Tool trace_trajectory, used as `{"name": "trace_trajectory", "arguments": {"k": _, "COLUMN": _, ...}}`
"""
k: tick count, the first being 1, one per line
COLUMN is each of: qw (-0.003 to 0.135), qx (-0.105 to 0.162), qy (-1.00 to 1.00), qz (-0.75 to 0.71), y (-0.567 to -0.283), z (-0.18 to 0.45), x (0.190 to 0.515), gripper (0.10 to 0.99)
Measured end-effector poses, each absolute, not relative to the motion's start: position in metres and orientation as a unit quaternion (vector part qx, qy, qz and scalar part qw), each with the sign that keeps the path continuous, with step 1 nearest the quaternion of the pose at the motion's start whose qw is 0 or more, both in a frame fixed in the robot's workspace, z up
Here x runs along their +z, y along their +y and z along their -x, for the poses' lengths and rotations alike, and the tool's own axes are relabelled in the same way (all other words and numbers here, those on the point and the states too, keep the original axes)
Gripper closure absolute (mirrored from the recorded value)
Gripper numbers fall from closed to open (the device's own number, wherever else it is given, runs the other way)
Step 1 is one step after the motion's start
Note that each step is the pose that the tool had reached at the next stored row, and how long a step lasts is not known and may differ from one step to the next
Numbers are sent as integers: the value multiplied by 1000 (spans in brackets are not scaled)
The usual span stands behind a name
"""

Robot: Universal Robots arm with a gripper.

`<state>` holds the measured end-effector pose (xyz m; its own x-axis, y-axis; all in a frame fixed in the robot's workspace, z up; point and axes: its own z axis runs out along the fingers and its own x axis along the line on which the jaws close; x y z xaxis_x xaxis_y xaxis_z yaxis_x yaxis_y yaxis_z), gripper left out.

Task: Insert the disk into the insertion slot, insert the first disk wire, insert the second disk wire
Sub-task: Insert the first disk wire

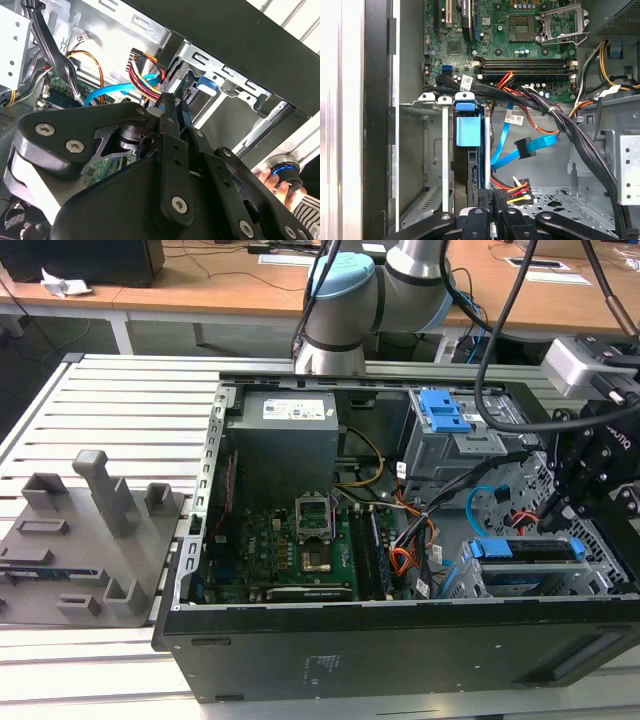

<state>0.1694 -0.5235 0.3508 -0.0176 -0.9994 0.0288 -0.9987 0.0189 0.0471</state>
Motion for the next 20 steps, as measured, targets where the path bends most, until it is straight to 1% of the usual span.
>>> {"name": "trace_trajectory", "arguments": {"k": 20, "qw": 27, "qx": -7, "qy": -713, "qz": -700, "y": -534, "z": -169, "x": 350, "gripper": 925}}
